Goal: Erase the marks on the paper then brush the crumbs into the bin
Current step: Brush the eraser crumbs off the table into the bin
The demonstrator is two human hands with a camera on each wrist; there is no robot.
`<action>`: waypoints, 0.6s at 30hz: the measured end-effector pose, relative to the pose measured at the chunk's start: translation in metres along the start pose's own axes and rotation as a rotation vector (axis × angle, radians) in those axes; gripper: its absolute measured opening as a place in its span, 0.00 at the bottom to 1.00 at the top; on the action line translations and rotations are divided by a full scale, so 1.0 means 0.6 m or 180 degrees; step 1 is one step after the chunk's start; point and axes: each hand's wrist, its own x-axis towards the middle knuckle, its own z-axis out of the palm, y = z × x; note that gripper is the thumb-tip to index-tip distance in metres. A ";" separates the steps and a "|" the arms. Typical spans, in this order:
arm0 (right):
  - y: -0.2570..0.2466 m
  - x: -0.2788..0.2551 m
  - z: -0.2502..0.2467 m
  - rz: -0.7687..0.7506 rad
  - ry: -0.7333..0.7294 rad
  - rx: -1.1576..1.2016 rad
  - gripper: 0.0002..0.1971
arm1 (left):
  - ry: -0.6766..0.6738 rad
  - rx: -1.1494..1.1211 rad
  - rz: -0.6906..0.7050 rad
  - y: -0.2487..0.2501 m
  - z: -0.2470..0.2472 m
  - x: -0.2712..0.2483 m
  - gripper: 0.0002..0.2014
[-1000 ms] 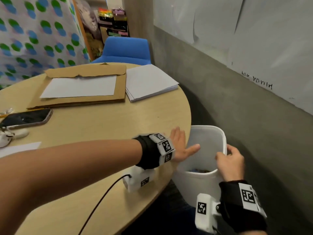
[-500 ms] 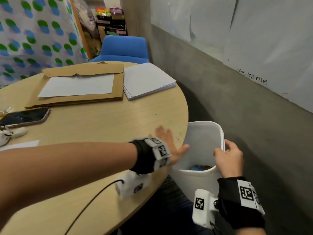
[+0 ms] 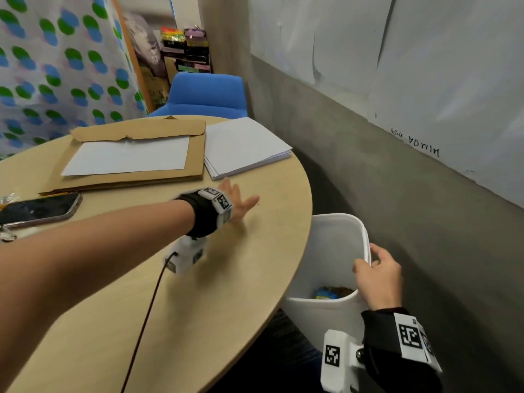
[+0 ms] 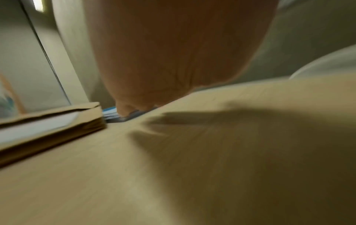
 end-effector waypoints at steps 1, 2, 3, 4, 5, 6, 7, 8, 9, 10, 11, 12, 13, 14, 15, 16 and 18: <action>0.001 0.002 -0.002 -0.0004 0.0002 0.0015 0.22 | 0.0006 0.0124 -0.0105 -0.014 0.003 0.013 0.41; 0.001 0.004 -0.004 -0.0004 -0.0003 0.0036 0.23 | 0.0003 0.0207 -0.0165 -0.019 0.006 0.021 0.42; 0.002 0.006 -0.005 -0.0001 -0.0003 0.0062 0.23 | -0.0016 0.0229 -0.0174 -0.015 0.009 0.023 0.42; 0.003 0.009 -0.006 0.0001 -0.0003 0.0081 0.23 | -0.0040 0.0232 -0.0079 -0.004 0.013 0.020 0.42; 0.004 0.011 -0.006 0.0004 0.0008 0.0087 0.23 | -0.0074 0.0234 0.0112 0.015 0.019 0.010 0.41; 0.005 0.013 -0.007 0.0004 0.0017 0.0087 0.23 | -0.0134 0.0249 0.0381 0.040 0.030 -0.003 0.40; 0.006 0.015 -0.007 0.0003 0.0026 0.0095 0.23 | -0.0204 0.0276 0.0680 0.071 0.043 -0.022 0.38; 0.007 0.017 -0.007 0.0012 0.0035 0.0111 0.23 | -0.0301 0.0320 0.1014 0.103 0.054 -0.045 0.36; 0.008 0.018 -0.005 0.0030 0.0046 0.0124 0.22 | -0.0456 0.0354 0.1356 0.132 0.060 -0.070 0.34; 0.007 0.018 -0.004 0.0035 0.0055 0.0134 0.22 | -0.0677 0.0333 0.1676 0.156 0.060 -0.093 0.31; 0.007 0.018 -0.003 0.0030 0.0066 0.0148 0.22 | -0.0927 0.0212 0.1921 0.172 0.053 -0.109 0.29; 0.006 0.017 -0.001 0.0020 0.0067 0.0166 0.22 | -0.1067 -0.0049 0.2060 0.181 0.042 -0.119 0.29; 0.006 0.016 0.001 0.0002 0.0067 0.0186 0.22 | -0.1004 -0.0305 0.2041 0.183 0.030 -0.118 0.29; 0.006 0.015 0.001 -0.0022 0.0072 0.0192 0.22 | -0.0775 -0.0484 0.1896 0.179 0.021 -0.108 0.30; 0.006 0.013 0.000 -0.0043 0.0084 0.0179 0.23 | -0.0494 -0.0552 0.1638 0.168 0.014 -0.091 0.31; 0.005 0.011 -0.002 -0.0066 0.0095 0.0164 0.23 | -0.0254 -0.0530 0.1314 0.152 0.010 -0.074 0.32; 0.004 0.008 -0.005 -0.0076 0.0088 0.0140 0.22 | -0.0017 -0.0309 0.0629 0.113 0.007 -0.036 0.37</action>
